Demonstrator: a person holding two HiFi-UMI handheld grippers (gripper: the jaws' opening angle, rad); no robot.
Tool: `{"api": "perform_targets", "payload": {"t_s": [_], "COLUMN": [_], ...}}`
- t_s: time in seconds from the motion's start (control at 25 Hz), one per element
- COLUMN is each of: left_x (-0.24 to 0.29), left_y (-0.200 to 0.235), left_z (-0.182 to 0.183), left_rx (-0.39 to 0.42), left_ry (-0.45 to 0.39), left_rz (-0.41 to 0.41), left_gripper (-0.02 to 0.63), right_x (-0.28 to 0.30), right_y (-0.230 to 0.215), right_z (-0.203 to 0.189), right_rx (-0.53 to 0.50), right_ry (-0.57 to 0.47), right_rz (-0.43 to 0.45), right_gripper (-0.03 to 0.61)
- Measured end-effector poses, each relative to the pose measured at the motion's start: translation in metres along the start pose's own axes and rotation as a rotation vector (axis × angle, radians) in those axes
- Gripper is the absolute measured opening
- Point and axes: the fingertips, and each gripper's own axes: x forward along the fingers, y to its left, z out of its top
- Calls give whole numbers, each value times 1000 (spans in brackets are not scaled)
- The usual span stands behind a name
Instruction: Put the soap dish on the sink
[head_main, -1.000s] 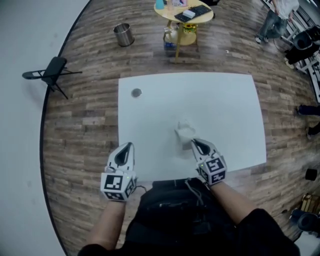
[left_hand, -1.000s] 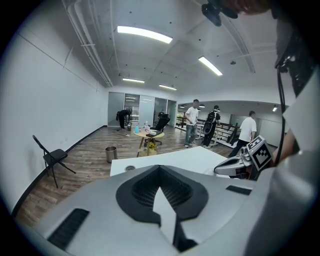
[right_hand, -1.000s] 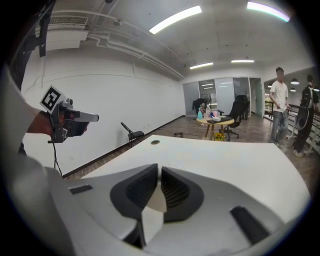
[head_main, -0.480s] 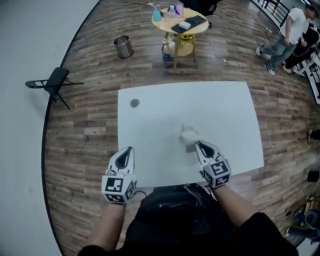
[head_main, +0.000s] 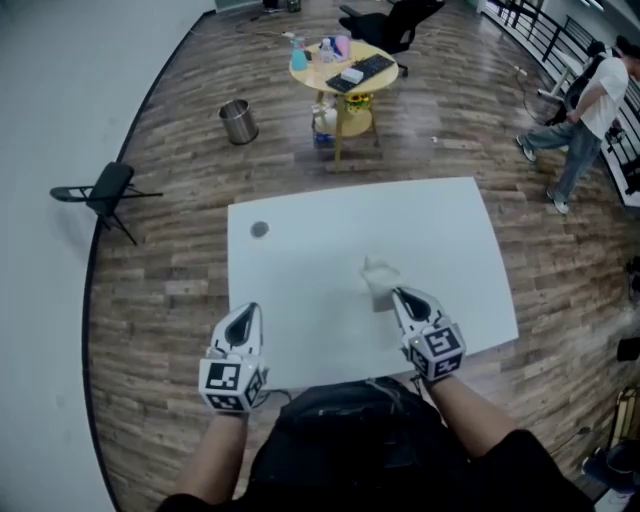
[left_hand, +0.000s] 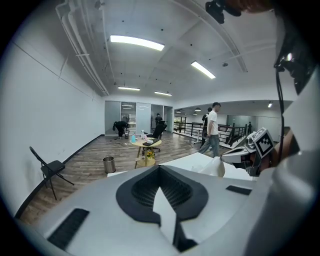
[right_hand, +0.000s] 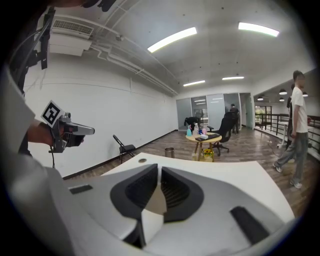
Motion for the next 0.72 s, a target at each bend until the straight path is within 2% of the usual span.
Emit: {"api": "perform_targets", "payload": {"t_s": [0.2,0.48,0.72], "left_x": [3,6,3], "left_y": [-8,-19,-21], "left_z": [9,23,32], "left_rx": [3,16,18], "left_ry": [-18,-50,-69], "left_rz": [-9,-18,-5], "left_gripper": [-11,-11,-11], "right_x": [-13,-30,-41], "right_y": [-12,-19,-30], "right_z": [22,46,53], "right_rx": [-1,-58,-61], "right_ry": [-39,-86,-108], "right_rz": [-7,-1,-15], "right_gripper": [34,34,34]}}
